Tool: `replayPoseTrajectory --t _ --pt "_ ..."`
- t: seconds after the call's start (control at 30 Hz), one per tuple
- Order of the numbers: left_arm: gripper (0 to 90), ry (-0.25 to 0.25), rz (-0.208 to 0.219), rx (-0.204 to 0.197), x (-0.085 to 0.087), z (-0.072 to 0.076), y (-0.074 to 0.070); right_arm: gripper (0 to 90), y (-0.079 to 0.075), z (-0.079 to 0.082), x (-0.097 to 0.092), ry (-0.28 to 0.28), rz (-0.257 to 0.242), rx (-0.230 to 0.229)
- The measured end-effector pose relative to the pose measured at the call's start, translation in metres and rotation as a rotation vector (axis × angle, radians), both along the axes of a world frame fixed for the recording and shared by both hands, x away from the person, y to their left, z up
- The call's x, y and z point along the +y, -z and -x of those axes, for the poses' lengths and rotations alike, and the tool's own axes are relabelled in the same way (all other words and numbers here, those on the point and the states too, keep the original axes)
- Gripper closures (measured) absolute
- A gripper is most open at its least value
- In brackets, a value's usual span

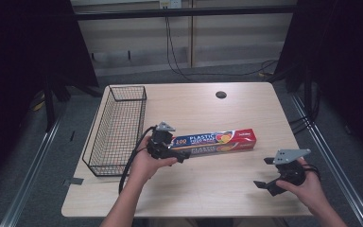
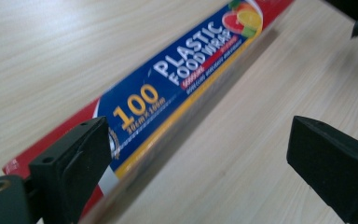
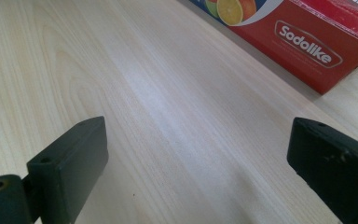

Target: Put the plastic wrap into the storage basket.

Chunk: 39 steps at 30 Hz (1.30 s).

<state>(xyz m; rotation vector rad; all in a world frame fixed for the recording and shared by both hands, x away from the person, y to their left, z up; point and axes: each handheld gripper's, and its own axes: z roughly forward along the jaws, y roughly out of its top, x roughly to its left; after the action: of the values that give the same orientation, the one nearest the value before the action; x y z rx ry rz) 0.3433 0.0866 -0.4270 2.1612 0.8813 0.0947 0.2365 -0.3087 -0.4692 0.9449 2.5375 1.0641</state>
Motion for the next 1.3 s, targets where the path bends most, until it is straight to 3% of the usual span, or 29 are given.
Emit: replayPoseTrajectory --t 0.23,0.4,0.5,0.63,0.73,0.97,1.0,1.1,1.17,1.3 --pt "7.9 0.009 -0.008 -0.003 -0.003 -0.011 -0.004 5.0 0.0 -0.001 -0.001 0.005 -0.001 0.0" --pt "9.1 0.012 -0.045 0.008 -0.008 -0.022 -0.005 5.4 0.0 -0.002 0.0 -0.008 -0.004 0.003" --pt "9.4 0.023 -0.038 0.009 -0.011 -0.028 -0.005 5.5 0.0 -0.002 0.001 -0.014 -0.002 -0.001" --pt "9.5 0.059 -0.072 0.012 -0.021 -0.037 -0.004 5.6 0.0 -0.003 0.001 -0.022 -0.003 0.0" --pt "9.0 0.07 -0.072 0.012 -0.026 -0.04 -0.003 5.6 0.0 -0.003 0.001 -0.023 -0.008 -0.001" --pt "7.6 0.103 -0.084 0.002 -0.042 -0.048 0.005 5.5 -0.001 -0.003 0.001 -0.028 -0.008 0.001" --pt "7.3 0.11 -0.085 0.021 -0.045 -0.05 0.008 5.5 -0.001 -0.003 0.001 -0.024 -0.007 -0.001" --pt "7.3 0.101 -0.084 0.023 -0.049 -0.051 0.011 5.5 -0.001 -0.003 0.001 -0.026 -0.009 0.004" --pt "7.2 0.129 -0.107 0.035 -0.051 -0.053 0.013 5.6 0.0 -0.004 0.001 -0.028 -0.009 0.003" --pt "7.1 0.131 -0.116 0.043 -0.059 -0.055 0.017 5.6 0.001 -0.004 0.002 -0.049 0.007 0.008"
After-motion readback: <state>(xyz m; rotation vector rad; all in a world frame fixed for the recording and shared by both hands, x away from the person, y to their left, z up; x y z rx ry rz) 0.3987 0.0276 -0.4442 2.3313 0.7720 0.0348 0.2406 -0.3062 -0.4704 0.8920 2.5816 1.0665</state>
